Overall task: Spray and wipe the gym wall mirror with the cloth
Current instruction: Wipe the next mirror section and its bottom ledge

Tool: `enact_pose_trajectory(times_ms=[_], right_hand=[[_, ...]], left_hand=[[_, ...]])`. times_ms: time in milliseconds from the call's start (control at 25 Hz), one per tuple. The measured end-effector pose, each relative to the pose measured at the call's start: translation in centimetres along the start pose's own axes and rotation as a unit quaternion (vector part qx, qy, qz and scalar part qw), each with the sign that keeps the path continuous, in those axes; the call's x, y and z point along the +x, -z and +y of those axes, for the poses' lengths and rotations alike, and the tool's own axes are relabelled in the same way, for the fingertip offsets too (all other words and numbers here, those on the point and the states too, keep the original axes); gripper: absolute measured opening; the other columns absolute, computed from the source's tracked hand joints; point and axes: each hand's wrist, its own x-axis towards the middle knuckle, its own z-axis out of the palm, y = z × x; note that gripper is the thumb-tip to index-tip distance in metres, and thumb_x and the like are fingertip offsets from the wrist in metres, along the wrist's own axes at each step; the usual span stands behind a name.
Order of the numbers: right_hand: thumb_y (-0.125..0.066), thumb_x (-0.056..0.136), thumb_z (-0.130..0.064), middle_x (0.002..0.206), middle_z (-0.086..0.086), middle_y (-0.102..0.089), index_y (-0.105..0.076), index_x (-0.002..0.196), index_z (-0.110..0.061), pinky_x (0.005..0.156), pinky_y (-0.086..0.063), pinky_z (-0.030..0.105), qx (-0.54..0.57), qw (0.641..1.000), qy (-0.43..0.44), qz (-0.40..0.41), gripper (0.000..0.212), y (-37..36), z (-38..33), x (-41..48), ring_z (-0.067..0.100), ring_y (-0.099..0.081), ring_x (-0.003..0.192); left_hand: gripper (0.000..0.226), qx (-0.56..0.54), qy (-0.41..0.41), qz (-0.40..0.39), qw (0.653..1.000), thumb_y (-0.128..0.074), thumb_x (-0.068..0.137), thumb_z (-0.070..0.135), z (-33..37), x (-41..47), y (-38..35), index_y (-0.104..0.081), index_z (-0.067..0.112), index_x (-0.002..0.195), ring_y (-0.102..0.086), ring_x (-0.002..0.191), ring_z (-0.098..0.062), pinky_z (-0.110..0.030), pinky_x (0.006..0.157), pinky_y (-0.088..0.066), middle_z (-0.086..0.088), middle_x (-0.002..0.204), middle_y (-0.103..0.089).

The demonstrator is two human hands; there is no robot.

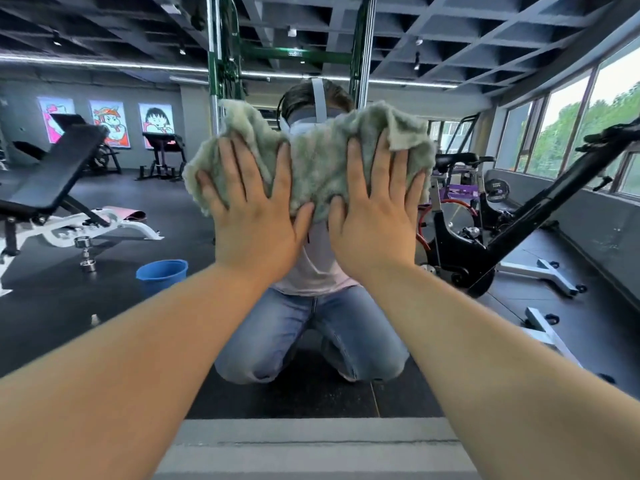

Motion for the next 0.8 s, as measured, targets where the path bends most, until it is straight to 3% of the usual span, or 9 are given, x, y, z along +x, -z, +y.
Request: enact_pose_trajectory(times_ms=[200, 280, 440, 600, 680, 800], right_hand=[[-0.035, 0.091, -0.036, 0.156, 0.008, -0.015, -0.007, 0.153, -0.022, 0.117, 0.004, 0.052, -0.017, 0.998, 0.056, 0.005, 0.069, -6.2, 1.1, -10.4, 0.033, -0.010, 0.143], [-0.036, 0.089, -0.034, 0.154, 0.008, -0.020, -0.016, 0.151, -0.021, 0.117, 0.001, 0.054, -0.011, 0.997, 0.068, -0.046, 0.067, -8.4, 0.9, -16.0, 0.036, -0.015, 0.141], [-0.038, 0.086, -0.034, 0.148, 0.003, -0.029, -0.028, 0.147, -0.021, 0.114, -0.011, 0.054, -0.018, 0.986, 0.100, -0.130, 0.063, -10.4, 0.8, -23.5, 0.034, -0.027, 0.137], [-0.041, 0.091, -0.036, 0.150, 0.002, -0.036, -0.033, 0.147, -0.023, 0.117, -0.006, 0.048, 0.032, 0.986, 0.107, -0.128, 0.058, -9.5, 1.3, -22.2, 0.030, -0.021, 0.142], [-0.043, 0.091, -0.035, 0.151, 0.004, -0.039, -0.036, 0.147, -0.023, 0.119, -0.003, 0.047, 0.051, 0.988, 0.117, -0.081, 0.058, -7.9, 1.5, -17.9, 0.030, -0.019, 0.142], [-0.047, 0.090, -0.033, 0.153, 0.009, -0.036, -0.038, 0.147, -0.026, 0.118, 0.004, 0.047, 0.070, 0.994, 0.081, 0.008, 0.058, -5.4, 0.7, -10.0, 0.030, -0.013, 0.142]], left_hand=[[0.070, -0.002, -0.086, -0.007, 0.996, -0.027, 0.094, 0.052, -0.5, -8.7, -3.8, -0.012, 0.017, 0.153, -0.005, 0.144, -0.047, -0.068, 0.110, 0.000, -0.035, 0.152, -0.009], [0.069, -0.008, -0.101, -0.048, 0.994, -0.030, 0.092, 0.050, -0.5, -14.3, -5.3, -0.017, 0.016, 0.151, -0.003, 0.143, -0.045, -0.066, 0.111, 0.000, -0.033, 0.151, -0.010], [0.065, 0.004, -0.115, -0.120, 0.986, -0.037, 0.086, 0.045, -1.0, -21.9, -6.9, -0.031, 0.013, 0.143, -0.009, 0.141, -0.044, -0.068, 0.107, -0.015, -0.031, 0.148, -0.018], [0.069, -0.004, -0.082, -0.162, 0.983, -0.035, 0.086, 0.047, 0.0, -22.1, -5.8, -0.038, 0.010, 0.144, -0.007, 0.141, -0.046, -0.069, 0.107, -0.017, -0.034, 0.148, -0.019], [0.069, -0.018, -0.062, -0.136, 0.989, -0.034, 0.089, 0.051, 0.4, -18.3, -4.2, -0.037, 0.014, 0.147, -0.009, 0.143, -0.048, -0.069, 0.108, -0.017, -0.035, 0.150, -0.017], [0.069, -0.038, 0.001, -0.075, 0.996, -0.030, 0.092, 0.053, 1.0, -10.1, -2.0, -0.020, 0.023, 0.153, -0.005, 0.144, -0.049, -0.069, 0.108, -0.013, -0.033, 0.154, -0.008]])
